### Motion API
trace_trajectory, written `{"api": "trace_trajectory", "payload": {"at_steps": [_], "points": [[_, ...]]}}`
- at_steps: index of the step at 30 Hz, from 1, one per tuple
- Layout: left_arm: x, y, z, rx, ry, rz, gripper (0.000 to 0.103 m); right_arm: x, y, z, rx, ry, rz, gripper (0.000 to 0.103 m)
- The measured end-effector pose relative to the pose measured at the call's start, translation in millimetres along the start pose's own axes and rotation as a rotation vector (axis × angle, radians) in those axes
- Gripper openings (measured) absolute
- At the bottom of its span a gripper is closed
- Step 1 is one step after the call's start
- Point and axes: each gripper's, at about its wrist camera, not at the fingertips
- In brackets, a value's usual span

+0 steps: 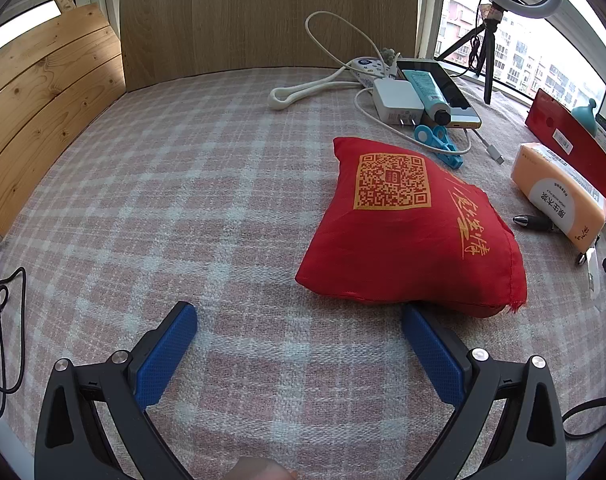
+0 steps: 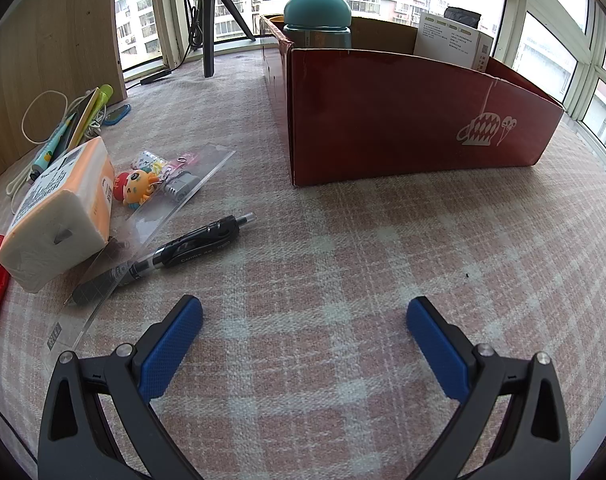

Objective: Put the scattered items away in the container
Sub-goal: 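Move the right tool toward the orange-and-white tissue pack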

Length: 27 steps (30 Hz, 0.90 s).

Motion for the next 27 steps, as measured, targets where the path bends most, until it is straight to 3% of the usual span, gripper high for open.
{"api": "trace_trajectory", "payload": {"at_steps": [6, 12, 16, 23, 27], "points": [[-0.3, -1.1, 5.8, -0.002, -0.018, 0.001, 0.103, -8.8, 1.6, 15.9, -0.004, 0.019, 0.008, 0.103], [-0.2, -4.6, 12.7, -0.046, -0.082, -0.006, 0.102, -35.5, 26.2, 68.9, 0.121, 0.018, 0.153, 0.103], [-5.6, -3.0, 41.6, -0.025, -0.127, 0.003, 0.102, -58.2, 31.6, 97.3, 0.18, 0.057, 0.211, 0.103], [4.0, 32.1, 77.3, 0.0, -0.151, -0.051, 0.102, -94.3, 38.8, 104.2, 0.142, 0.1, 0.25, 0.103], [19.9, 65.8, 91.9, 0.026, -0.198, -0.091, 0.102, -98.9, 51.8, 111.4, 0.094, 0.125, 0.202, 0.103]]}}
Point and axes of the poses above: each gripper's, at about its wrist camera, not at the fingertips, and z roughly against the way its jaws point, x to its right, y to its top
